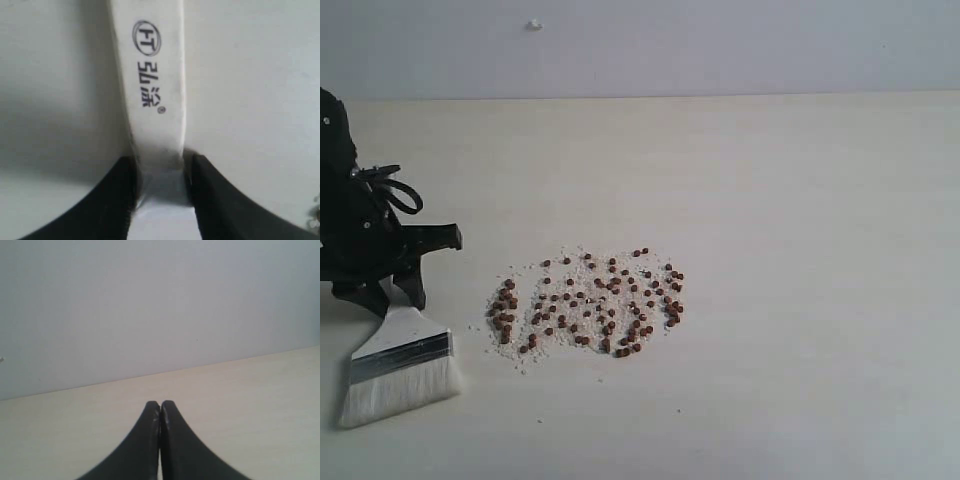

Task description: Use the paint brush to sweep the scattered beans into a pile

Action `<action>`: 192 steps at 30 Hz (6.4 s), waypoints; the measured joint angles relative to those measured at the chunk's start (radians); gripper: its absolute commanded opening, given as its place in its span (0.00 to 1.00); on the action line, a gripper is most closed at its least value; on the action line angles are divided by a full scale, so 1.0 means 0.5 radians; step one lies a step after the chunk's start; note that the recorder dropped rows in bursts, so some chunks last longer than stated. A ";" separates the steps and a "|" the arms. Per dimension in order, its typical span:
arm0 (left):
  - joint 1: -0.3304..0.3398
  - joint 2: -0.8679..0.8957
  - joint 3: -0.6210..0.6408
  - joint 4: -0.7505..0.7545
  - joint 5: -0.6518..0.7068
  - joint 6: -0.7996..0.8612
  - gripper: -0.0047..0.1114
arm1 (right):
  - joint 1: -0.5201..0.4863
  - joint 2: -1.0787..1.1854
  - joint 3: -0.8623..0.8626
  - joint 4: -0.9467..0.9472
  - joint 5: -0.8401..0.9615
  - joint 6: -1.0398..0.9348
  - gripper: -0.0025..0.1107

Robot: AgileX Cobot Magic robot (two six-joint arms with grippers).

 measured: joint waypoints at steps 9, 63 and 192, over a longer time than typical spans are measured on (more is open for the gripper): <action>0.000 -0.001 -0.003 0.000 0.009 0.026 0.04 | 0.000 0.000 0.000 0.000 0.000 0.000 0.02; 0.000 -0.766 0.079 -0.199 0.027 0.613 0.04 | 0.000 0.000 0.000 0.004 -0.043 0.000 0.02; -0.007 -1.054 0.797 -2.888 0.714 4.849 0.04 | 0.763 1.641 -0.595 0.039 -0.438 0.020 0.02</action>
